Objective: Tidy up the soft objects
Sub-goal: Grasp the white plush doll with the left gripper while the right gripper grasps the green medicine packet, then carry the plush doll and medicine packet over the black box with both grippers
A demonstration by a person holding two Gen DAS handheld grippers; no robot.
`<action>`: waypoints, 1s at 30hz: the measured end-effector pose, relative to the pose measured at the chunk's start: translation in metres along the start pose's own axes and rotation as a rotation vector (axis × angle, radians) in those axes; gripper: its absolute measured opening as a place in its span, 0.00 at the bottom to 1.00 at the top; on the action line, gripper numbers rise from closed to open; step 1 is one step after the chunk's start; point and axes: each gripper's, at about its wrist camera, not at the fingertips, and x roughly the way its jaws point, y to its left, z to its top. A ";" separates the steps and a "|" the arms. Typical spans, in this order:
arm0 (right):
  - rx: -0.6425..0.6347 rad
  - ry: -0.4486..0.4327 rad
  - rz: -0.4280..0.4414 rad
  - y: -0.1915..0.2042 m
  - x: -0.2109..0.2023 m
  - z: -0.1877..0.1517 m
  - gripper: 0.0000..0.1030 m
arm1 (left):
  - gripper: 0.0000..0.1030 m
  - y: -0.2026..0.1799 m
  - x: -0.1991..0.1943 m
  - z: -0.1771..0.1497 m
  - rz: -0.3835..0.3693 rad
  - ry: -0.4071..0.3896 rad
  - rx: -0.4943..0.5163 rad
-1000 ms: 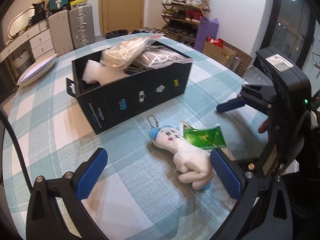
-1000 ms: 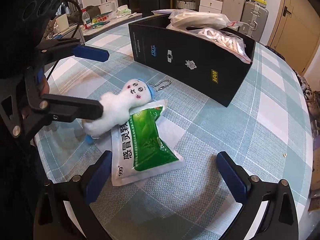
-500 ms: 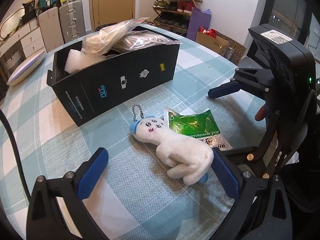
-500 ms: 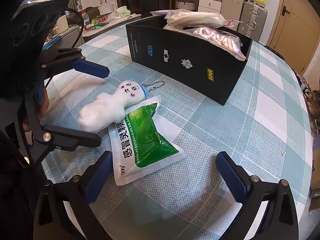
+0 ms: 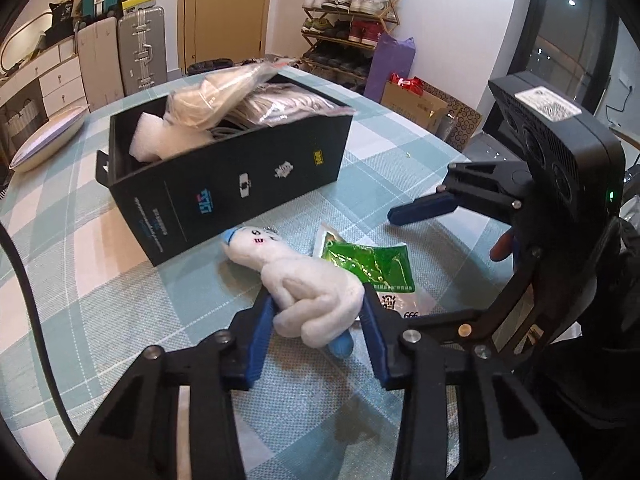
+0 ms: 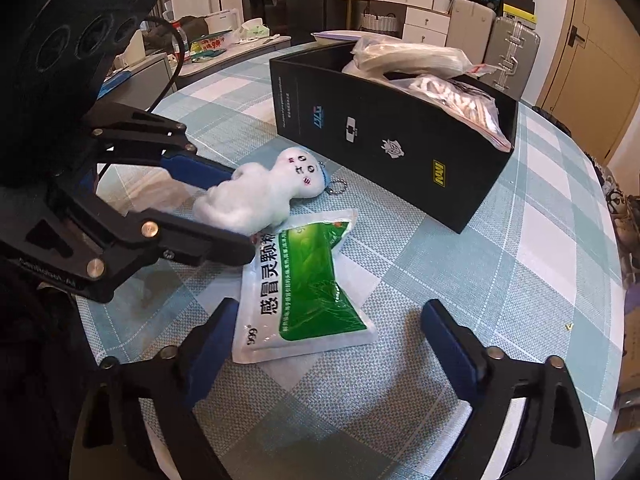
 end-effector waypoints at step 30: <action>-0.006 -0.266 -0.001 0.005 -0.052 0.013 0.41 | 0.39 0.022 -0.066 0.021 0.096 -0.266 -0.077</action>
